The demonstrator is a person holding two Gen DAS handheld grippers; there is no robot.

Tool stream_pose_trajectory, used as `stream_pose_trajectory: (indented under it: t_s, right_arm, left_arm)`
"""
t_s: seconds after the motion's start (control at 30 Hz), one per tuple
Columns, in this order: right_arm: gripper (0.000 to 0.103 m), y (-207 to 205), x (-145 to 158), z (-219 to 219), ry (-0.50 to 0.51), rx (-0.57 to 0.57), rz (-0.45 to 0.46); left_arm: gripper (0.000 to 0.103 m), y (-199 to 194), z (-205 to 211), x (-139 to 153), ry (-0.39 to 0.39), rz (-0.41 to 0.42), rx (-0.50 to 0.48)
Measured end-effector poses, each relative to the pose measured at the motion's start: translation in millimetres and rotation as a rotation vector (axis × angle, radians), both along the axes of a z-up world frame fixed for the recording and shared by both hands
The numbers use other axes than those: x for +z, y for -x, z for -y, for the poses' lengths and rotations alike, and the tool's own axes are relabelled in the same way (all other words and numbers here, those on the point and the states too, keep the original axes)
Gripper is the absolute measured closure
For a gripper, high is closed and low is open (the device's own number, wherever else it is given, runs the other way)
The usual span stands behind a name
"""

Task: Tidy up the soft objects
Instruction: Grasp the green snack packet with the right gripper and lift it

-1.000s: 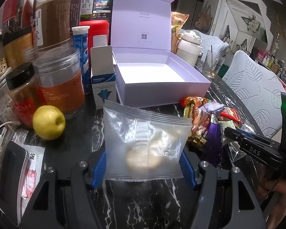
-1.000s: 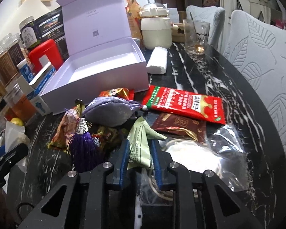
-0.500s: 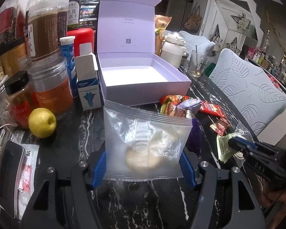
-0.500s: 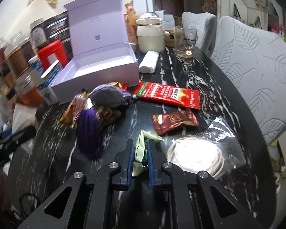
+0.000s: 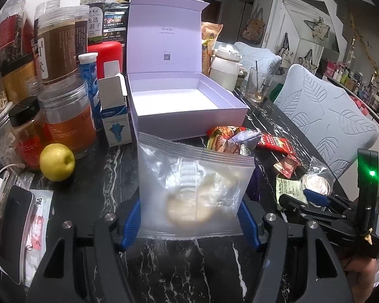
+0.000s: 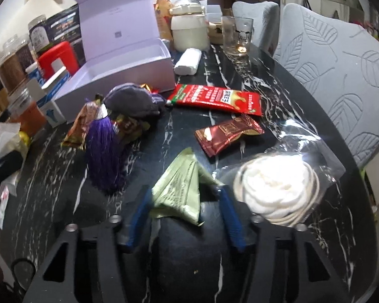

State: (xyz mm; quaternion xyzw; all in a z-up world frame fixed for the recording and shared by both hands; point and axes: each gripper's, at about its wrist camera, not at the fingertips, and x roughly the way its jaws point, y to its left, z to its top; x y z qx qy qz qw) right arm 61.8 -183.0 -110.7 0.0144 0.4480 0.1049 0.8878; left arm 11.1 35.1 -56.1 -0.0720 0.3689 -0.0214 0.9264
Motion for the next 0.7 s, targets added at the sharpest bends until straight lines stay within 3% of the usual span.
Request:
stream_pose_trajectory:
  t_s: [0.07, 0.43, 0.5, 0.57, 0.63, 0.7]
  right_arm:
    - [0.026, -2, 1, -1, -0.015, 0.001, 0.000]
    - [0.027, -8, -5, -14, -0.018, 0.011, 0.005]
    - [0.039, -5, -6, -20, 0.014, 0.031, 0.017]
    - [0.061, -2, -6, -28, 0.059, 0.058, 0.037]
    - [0.076, 0, -6, -31, 0.021, 0.090, 0.043]
    - [0.080, 0, -6, -31, 0.000, 0.086, 0.041]
  left_arm:
    - [0.037, -1, -1, -1, 0.004, -0.003, -0.001]
    - [0.037, -3, -10, -3, 0.027, -0.012, 0.020]
    - [0.037, -2, -11, -3, 0.018, -0.011, 0.027]
    - [0.037, -2, -10, -4, 0.013, -0.013, 0.027]
    - [0.037, -1, -10, -5, 0.022, -0.018, 0.024]
    - [0.037, 0, -10, -5, 0.020, -0.018, 0.022]
